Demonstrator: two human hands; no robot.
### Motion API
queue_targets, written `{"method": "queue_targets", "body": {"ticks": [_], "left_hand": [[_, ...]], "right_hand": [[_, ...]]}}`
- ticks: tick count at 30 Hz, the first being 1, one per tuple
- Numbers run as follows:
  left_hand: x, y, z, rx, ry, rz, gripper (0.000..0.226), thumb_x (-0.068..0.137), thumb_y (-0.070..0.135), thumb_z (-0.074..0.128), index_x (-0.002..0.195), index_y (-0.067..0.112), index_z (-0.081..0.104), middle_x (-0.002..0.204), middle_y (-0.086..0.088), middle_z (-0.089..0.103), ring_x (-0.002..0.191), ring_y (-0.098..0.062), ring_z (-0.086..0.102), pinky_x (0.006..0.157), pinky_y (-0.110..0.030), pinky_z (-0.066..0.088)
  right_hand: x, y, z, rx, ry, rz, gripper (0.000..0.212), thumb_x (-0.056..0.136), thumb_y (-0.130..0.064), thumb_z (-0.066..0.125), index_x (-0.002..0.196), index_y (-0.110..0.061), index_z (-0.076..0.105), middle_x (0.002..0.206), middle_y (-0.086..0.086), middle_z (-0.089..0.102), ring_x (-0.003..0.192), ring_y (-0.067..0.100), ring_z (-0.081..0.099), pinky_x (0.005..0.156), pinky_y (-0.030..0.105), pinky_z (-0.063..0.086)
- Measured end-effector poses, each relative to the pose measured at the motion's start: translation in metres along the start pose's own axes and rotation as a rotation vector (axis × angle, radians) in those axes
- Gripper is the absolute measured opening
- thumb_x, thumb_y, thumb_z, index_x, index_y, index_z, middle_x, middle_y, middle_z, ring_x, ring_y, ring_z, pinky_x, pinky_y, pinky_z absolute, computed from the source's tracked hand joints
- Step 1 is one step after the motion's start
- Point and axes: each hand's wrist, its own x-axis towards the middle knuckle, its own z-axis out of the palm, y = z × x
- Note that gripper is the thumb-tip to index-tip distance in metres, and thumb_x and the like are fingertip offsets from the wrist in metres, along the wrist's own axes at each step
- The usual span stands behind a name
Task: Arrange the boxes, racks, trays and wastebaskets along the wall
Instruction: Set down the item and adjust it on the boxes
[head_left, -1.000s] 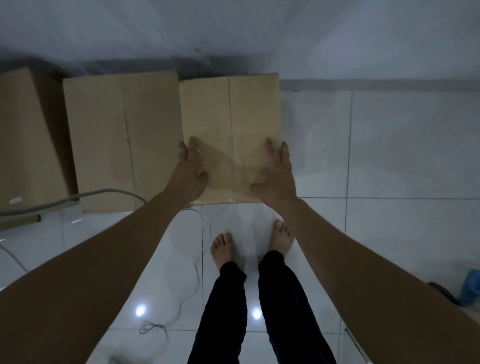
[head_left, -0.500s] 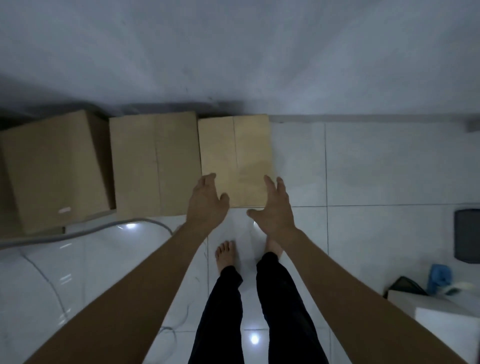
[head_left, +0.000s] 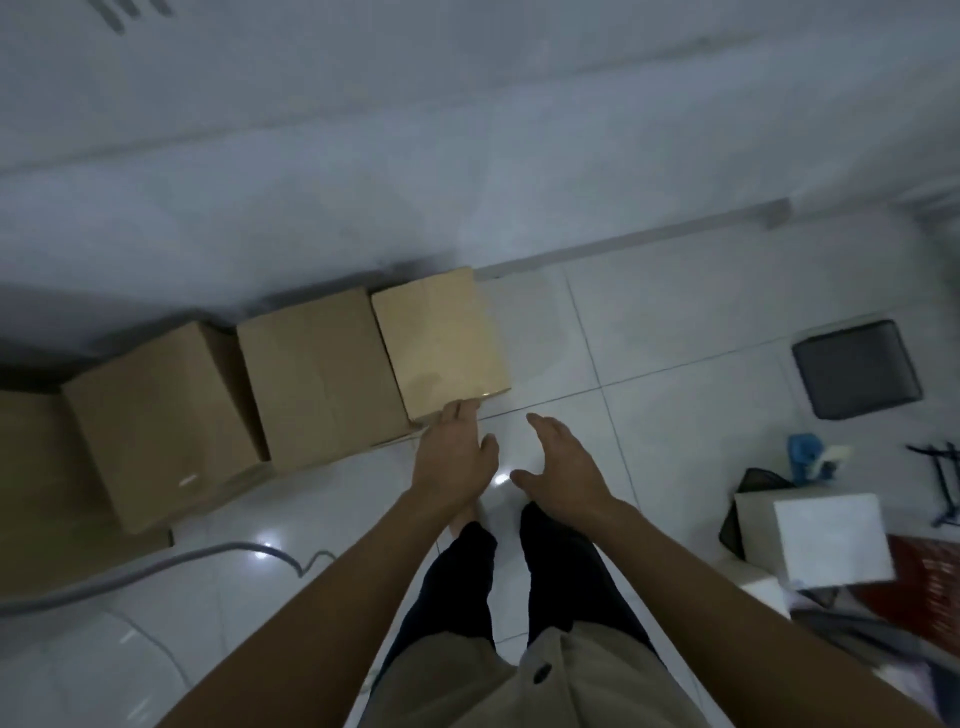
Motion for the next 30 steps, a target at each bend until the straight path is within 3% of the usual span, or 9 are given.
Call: {"method": "queue_targets", "body": {"ticks": [5,12,16,21,30], "left_hand": [[-0.031,0.048,0.015,0.084,-0.094,0.14,0.052,0.097,0.03,0.048,0.145,0.012,0.038,0.145,-0.01,0.045,0.128,-0.028,0.047,0.106,-0.042,0.04],[-0.07,0.108,0.055,0.22,-0.243,0.331,0.05,0.099,0.031,0.045,0.145,0.013,0.035,0.144,-0.009,0.044,0.126,-0.026,0.046,0.105,-0.039,0.039],[-0.106,0.139,0.085,0.28,-0.267,0.466,0.05,0.099,0.03,0.046,0.144,0.012,0.037,0.142,-0.01,0.046,0.123,-0.027,0.048,0.101,-0.037,0.039],[-0.166,0.162,0.131,0.343,-0.343,0.551,0.051,0.099,0.03,0.045,0.145,0.012,0.035,0.145,-0.011,0.042,0.127,-0.027,0.046,0.105,-0.04,0.04],[-0.28,0.196,0.209,0.416,-0.453,0.718,0.053,0.099,0.031,0.046,0.146,0.011,0.035,0.144,-0.012,0.042,0.124,-0.028,0.048,0.102,-0.038,0.04]], "right_hand": [[-0.067,0.032,-0.02,0.129,0.086,0.106,0.08,0.092,-0.036,0.064,0.156,-0.021,0.018,0.162,0.001,0.021,0.147,0.018,0.022,0.116,0.031,0.021],[-0.155,0.087,-0.03,0.263,0.183,0.276,0.08,0.094,-0.038,0.062,0.157,-0.018,0.017,0.16,0.002,0.025,0.145,0.019,0.028,0.115,0.029,0.023],[-0.212,0.122,-0.021,0.415,0.257,0.373,0.081,0.091,-0.037,0.066,0.156,-0.019,0.021,0.157,0.007,0.032,0.14,0.022,0.036,0.116,0.034,0.03],[-0.295,0.162,0.013,0.525,0.37,0.446,0.078,0.091,-0.036,0.067,0.154,-0.02,0.024,0.152,0.006,0.039,0.135,0.024,0.044,0.108,0.033,0.038],[-0.429,0.222,0.078,0.637,0.516,0.552,0.078,0.089,-0.04,0.068,0.153,-0.021,0.027,0.151,0.008,0.041,0.132,0.024,0.046,0.103,0.028,0.037]]}}
